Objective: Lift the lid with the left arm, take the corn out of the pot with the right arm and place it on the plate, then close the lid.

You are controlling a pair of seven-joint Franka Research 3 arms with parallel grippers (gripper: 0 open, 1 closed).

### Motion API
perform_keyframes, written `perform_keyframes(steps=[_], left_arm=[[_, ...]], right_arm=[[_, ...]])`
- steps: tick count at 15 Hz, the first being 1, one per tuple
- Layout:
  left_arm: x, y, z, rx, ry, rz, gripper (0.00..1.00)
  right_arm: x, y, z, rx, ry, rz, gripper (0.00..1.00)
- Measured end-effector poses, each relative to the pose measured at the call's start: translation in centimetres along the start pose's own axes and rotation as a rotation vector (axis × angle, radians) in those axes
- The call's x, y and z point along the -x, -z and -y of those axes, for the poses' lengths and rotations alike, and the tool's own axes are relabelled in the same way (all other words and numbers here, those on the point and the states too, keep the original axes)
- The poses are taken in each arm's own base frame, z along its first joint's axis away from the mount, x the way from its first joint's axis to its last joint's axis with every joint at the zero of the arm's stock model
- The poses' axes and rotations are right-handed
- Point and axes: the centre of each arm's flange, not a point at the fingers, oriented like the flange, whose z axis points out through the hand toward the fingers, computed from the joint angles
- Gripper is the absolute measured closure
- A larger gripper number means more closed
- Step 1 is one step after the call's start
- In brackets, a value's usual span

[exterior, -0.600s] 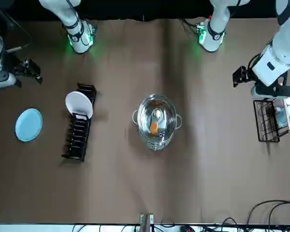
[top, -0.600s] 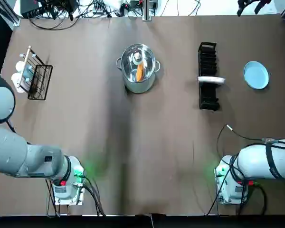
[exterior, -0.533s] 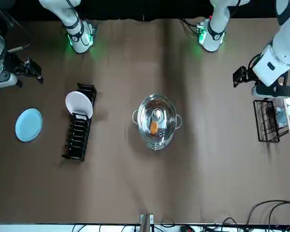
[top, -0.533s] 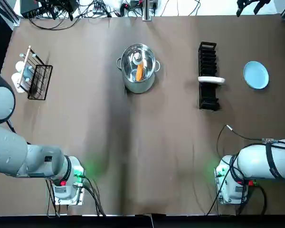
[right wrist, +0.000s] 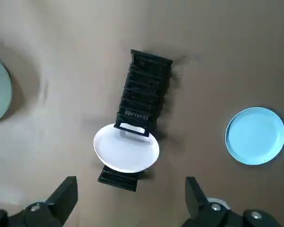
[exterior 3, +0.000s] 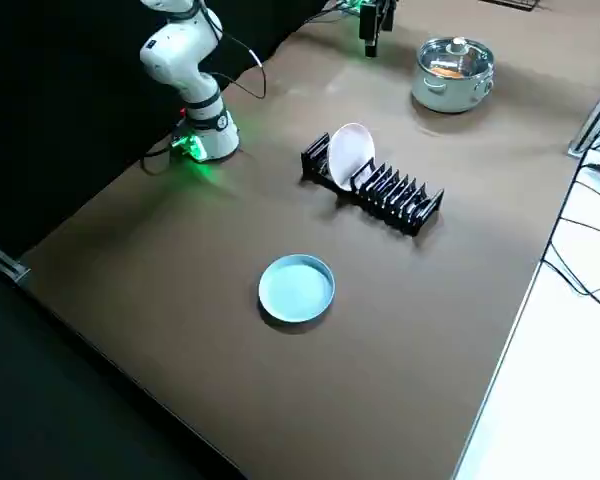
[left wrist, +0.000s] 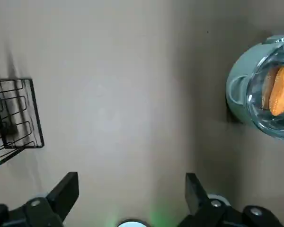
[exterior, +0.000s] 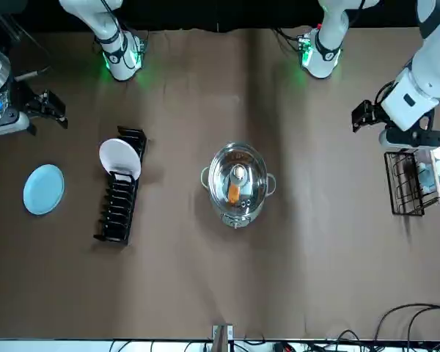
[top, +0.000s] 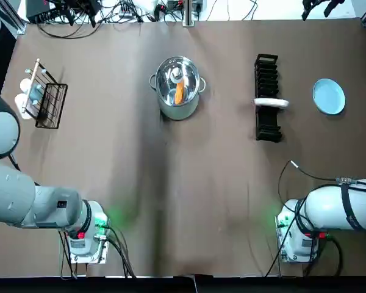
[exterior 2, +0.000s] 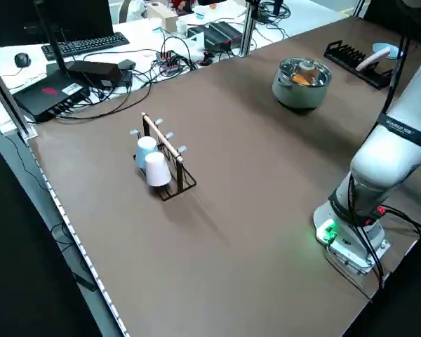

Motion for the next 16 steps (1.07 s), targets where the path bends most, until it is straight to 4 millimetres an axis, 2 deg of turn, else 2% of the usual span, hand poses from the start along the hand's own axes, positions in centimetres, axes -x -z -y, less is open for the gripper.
perform_keyframes(steps=[1,3,4,7,10,12,14,16], left_arm=[[-0.1,-0.4,-0.7,0.006,-0.012,0.008,0.00],[-0.9,-2.9,-4.1,0.039,-0.068,0.057,0.00],[-2.3,-7.0,-9.1,0.057,-0.123,0.105,0.00],[-3.9,-12.4,-16.1,0.073,-0.152,0.117,0.00],[-5.0,-15.8,-22.5,0.109,-0.122,0.029,0.00],[-5.0,-18.0,-26.4,0.133,-0.087,-0.009,0.00],[-4.5,-20.0,-29.6,0.146,-0.071,-0.020,0.00],[-4.2,-21.4,-31.6,0.161,-0.067,-0.036,0.00]], right_arm=[[-0.1,0.1,0.0,0.001,0.000,-0.007,0.00],[-0.2,0.1,0.0,0.002,0.000,-0.018,0.00],[-0.3,-0.1,0.0,0.002,0.001,-0.017,0.00],[-0.4,-0.3,-0.2,0.016,0.001,-0.016,0.00],[-0.3,-0.4,-0.8,0.020,-0.008,-0.010,0.00],[-0.2,-0.7,-1.6,0.020,-0.024,-0.003,0.00],[-0.2,-0.8,-2.1,0.019,-0.032,-0.004,0.00],[-0.2,-0.8,-2.3,0.019,-0.036,-0.003,0.00]])
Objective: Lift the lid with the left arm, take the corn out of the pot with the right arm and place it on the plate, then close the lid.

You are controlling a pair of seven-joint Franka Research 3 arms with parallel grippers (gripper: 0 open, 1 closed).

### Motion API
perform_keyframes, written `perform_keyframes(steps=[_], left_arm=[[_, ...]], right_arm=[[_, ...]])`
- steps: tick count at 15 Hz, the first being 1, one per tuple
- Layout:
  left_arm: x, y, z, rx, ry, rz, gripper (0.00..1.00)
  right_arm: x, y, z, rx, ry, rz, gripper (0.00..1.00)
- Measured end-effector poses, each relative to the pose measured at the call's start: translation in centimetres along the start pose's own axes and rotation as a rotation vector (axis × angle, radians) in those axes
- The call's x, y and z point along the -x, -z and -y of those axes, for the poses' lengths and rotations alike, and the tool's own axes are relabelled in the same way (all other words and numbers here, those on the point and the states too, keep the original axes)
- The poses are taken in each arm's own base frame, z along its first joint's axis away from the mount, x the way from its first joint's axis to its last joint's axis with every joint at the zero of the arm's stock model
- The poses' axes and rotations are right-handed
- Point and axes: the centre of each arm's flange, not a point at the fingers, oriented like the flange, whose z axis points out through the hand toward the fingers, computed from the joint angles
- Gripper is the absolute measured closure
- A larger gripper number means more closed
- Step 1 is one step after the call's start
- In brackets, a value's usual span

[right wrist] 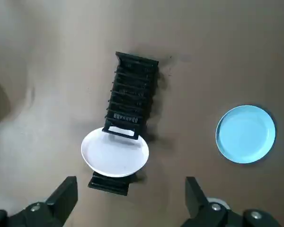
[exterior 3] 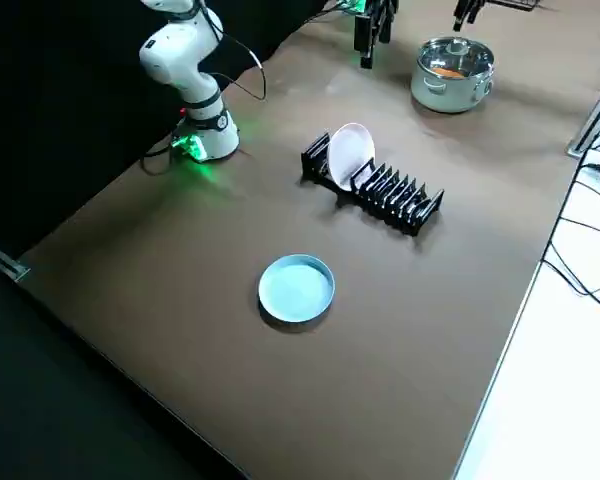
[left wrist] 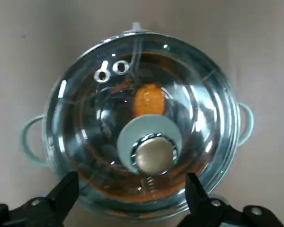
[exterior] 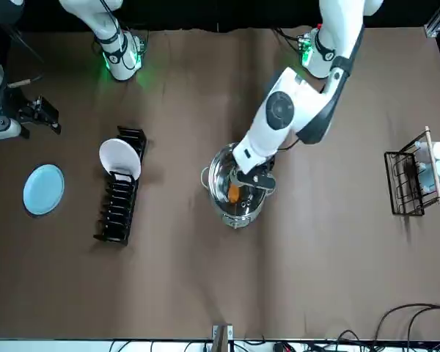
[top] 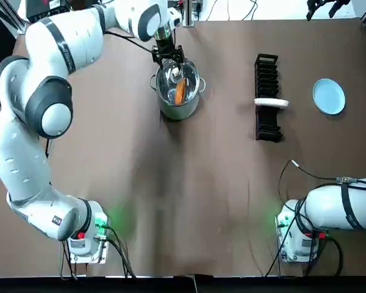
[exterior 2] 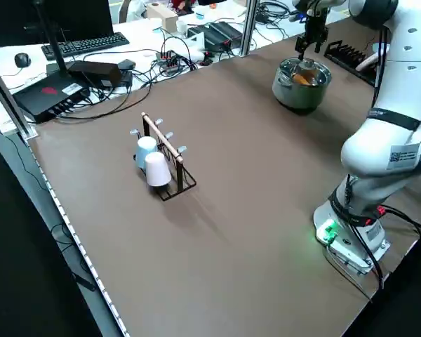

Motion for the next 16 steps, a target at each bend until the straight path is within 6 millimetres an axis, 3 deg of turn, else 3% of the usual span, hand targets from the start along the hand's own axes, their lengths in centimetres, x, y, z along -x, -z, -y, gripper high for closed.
perform_keyframes(steps=[4,7,11,12,14,16], left_arm=[[-0.3,-2.4,-1.6,0.020,0.003,-0.041,0.01],[-0.1,-3.7,-2.3,-0.037,0.017,-0.070,0.07],[-0.3,-4.3,-2.8,-0.033,0.026,-0.098,0.12],[-0.3,-4.4,-2.8,-0.038,0.022,-0.099,0.19],[-0.1,-4.5,-3.0,-0.057,0.006,-0.109,0.23],[-0.1,-4.5,-3.0,-0.061,0.005,-0.107,0.24]], right_arm=[[0.0,0.0,0.0,0.000,0.000,0.000,0.00],[0.0,0.0,0.0,0.000,0.001,0.000,0.00],[0.0,-0.4,0.6,0.001,0.014,0.008,0.00],[0.0,-0.4,0.6,0.001,0.014,0.007,0.00],[-0.1,-0.5,1.0,0.000,0.005,0.007,0.00],[-0.1,-0.5,1.2,-0.001,0.003,0.007,0.00]])
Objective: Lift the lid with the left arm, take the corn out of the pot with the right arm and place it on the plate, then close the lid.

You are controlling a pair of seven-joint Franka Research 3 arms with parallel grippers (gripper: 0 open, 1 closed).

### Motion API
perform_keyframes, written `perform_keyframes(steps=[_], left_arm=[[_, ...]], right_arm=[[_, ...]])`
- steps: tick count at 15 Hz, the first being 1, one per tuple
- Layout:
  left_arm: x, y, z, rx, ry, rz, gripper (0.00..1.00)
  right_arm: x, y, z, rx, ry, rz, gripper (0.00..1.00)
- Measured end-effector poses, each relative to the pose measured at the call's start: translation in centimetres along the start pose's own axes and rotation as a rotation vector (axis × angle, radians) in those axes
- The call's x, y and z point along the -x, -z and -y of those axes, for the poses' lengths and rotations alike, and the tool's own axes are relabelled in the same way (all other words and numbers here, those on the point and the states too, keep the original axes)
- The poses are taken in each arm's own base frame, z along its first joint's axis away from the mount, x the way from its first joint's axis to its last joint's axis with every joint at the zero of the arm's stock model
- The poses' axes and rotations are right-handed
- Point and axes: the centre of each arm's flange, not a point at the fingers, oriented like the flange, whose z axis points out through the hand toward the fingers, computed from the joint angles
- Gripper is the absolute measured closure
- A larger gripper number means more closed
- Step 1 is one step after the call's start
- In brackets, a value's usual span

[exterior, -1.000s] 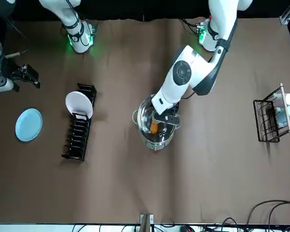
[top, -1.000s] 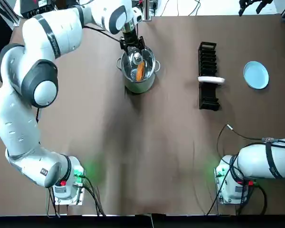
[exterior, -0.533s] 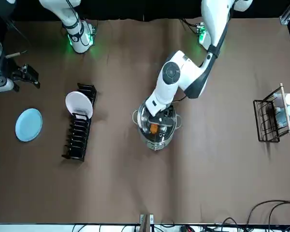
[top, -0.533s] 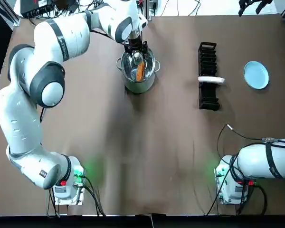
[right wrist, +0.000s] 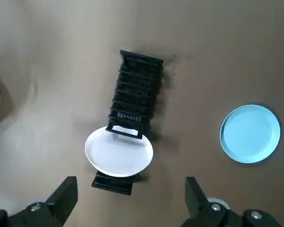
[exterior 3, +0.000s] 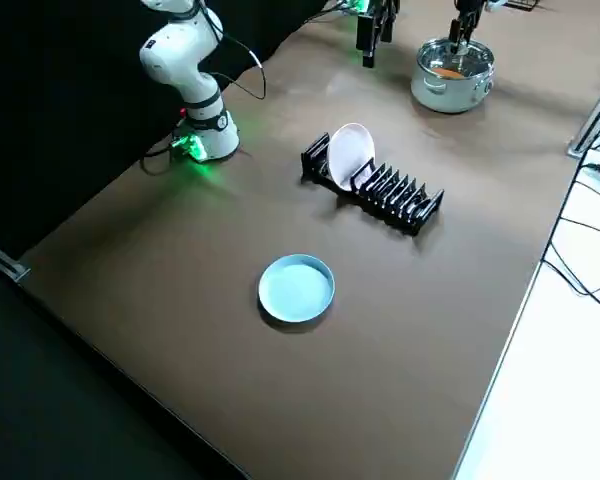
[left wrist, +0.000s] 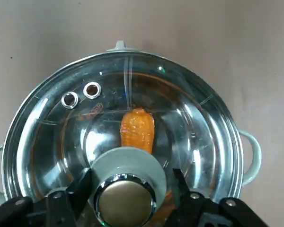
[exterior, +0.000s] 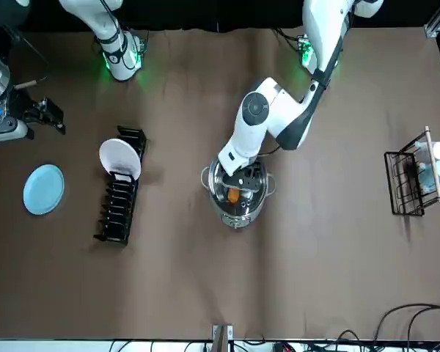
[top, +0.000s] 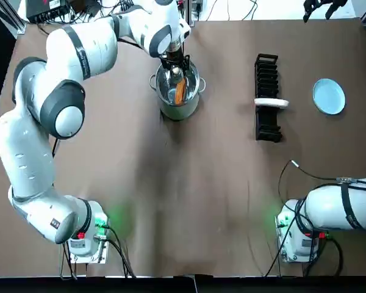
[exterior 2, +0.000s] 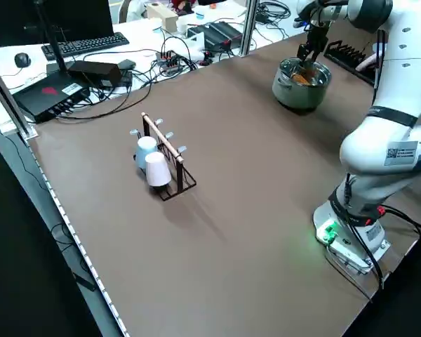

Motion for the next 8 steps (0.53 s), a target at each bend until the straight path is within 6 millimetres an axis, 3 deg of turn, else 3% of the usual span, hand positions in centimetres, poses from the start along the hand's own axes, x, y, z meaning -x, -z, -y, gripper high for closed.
perform_keyframes(steps=[4,8], left_arm=[[0.1,0.0,-0.1,-0.010,-0.005,0.008,0.30],[0.2,0.1,-0.1,-0.020,-0.010,0.010,0.39]], right_arm=[[-0.1,-0.3,1.5,-0.002,0.020,0.007,0.00],[-1.4,-2.9,8.0,-0.002,0.090,0.044,0.00]])
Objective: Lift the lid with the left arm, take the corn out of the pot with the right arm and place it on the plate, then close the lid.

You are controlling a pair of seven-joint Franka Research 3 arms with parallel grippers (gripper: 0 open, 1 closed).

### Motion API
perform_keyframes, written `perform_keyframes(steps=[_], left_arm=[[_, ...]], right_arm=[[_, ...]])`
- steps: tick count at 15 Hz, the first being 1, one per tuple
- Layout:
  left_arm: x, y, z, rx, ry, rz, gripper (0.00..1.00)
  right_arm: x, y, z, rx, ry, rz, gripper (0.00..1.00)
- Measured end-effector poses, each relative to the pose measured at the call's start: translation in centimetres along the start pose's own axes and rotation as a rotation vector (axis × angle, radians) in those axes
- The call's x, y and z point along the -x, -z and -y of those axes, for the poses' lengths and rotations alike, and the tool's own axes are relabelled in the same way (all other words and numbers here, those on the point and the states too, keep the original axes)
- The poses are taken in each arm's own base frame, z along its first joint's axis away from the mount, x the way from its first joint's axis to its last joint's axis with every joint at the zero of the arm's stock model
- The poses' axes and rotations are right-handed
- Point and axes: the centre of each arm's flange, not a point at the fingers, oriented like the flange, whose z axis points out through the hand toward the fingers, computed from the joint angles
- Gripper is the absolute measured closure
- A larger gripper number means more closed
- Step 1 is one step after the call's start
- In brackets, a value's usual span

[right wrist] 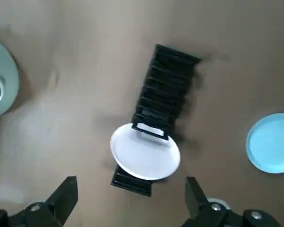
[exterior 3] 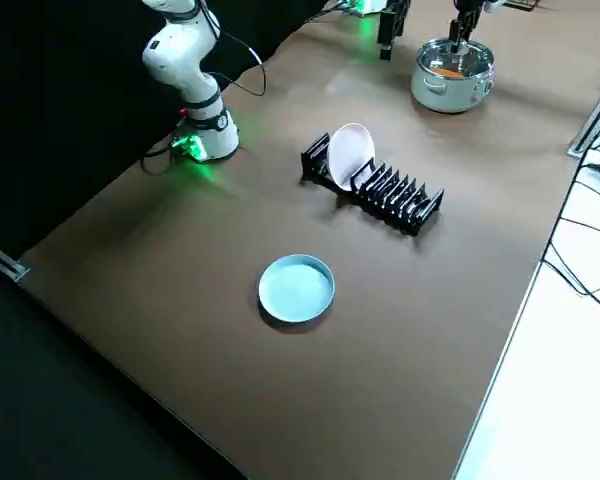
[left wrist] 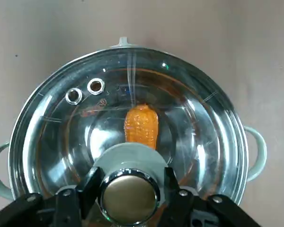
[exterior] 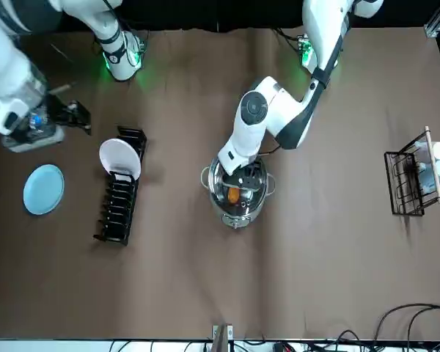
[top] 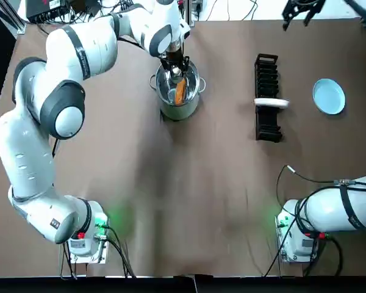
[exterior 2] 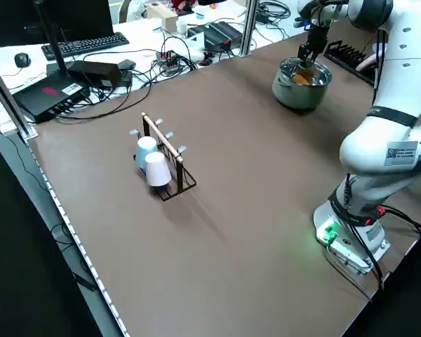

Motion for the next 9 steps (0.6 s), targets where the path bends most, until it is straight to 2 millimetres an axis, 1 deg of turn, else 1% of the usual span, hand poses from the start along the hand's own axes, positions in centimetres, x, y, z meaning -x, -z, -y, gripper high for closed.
perform_keyframes(steps=[2,3,4,6,8,9], left_arm=[[0.0,0.0,0.0,-0.002,-0.001,0.001,0.43],[0.0,0.0,0.0,-0.004,-0.002,0.000,0.43],[0.0,0.1,0.0,-0.007,-0.004,-0.001,0.48],[0.0,0.1,-0.1,-0.010,-0.007,-0.003,0.49],[0.0,0.1,-0.1,-0.011,-0.007,-0.003,0.49],[0.0,0.1,-0.1,-0.011,-0.006,-0.003,0.49]], right_arm=[[-0.8,-1.5,2.7,0.002,0.035,0.022,0.00],[-1.3,-2.4,4.4,0.004,0.033,0.032,0.00],[-1.7,-3.3,6.3,0.007,0.018,0.041,0.00],[-2.4,-4.7,9.8,0.012,0.002,0.057,0.00],[-2.7,-5.3,12.3,-0.029,0.004,0.063,0.00],[-2.8,-5.3,13.0,-0.067,0.001,0.059,0.00]])
